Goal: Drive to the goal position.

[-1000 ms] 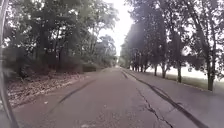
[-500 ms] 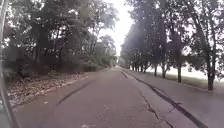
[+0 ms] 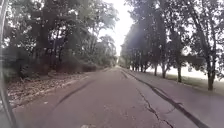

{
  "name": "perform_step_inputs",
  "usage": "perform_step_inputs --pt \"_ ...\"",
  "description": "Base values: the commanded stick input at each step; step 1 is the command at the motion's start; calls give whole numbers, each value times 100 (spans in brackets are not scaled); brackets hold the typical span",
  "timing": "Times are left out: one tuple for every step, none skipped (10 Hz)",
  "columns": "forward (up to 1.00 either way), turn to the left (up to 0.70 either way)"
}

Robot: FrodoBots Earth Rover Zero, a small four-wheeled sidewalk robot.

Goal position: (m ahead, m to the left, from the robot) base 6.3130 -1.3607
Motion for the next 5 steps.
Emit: perform_step_inputs --pt "7 0" --pt "7 0" --pt "8 0" --pt "7 0" --pt "7 0"
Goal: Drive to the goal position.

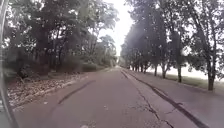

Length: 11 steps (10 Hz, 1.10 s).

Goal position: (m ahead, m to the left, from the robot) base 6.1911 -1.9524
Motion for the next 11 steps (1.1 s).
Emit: perform_step_inputs --pt "7 0" --pt "7 0" --pt "7 0" --pt "7 0" --pt "7 0" --pt "7 0" --pt "7 0" --pt "7 0" --pt "7 0" --pt "7 0" --pt "7 0"
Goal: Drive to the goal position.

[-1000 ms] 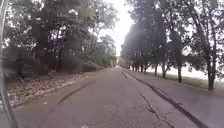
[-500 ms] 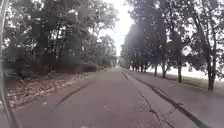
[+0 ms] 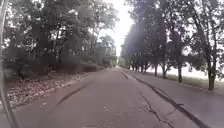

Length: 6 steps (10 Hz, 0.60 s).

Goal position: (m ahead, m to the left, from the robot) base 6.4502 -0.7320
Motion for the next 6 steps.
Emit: perform_step_inputs --pt "7 0" --pt "7 0" --pt "7 0" --pt "7 0" --pt "7 0" --pt "7 0"
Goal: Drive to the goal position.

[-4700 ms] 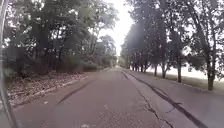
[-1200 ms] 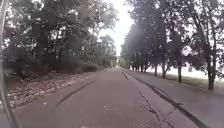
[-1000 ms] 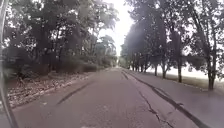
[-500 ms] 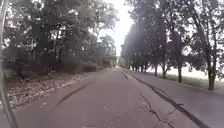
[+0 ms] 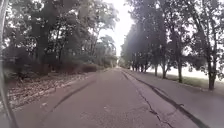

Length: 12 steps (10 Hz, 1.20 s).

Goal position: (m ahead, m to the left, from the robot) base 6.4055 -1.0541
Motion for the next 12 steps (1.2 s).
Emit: perform_step_inputs --pt "7 0" --pt "7 0" --pt "7 0" --pt "7 0" --pt "7 0" --pt "7 0" --pt "8 0" --pt "7 0" --pt "7 0" --pt "7 0" --pt "7 0" --pt "7 0"
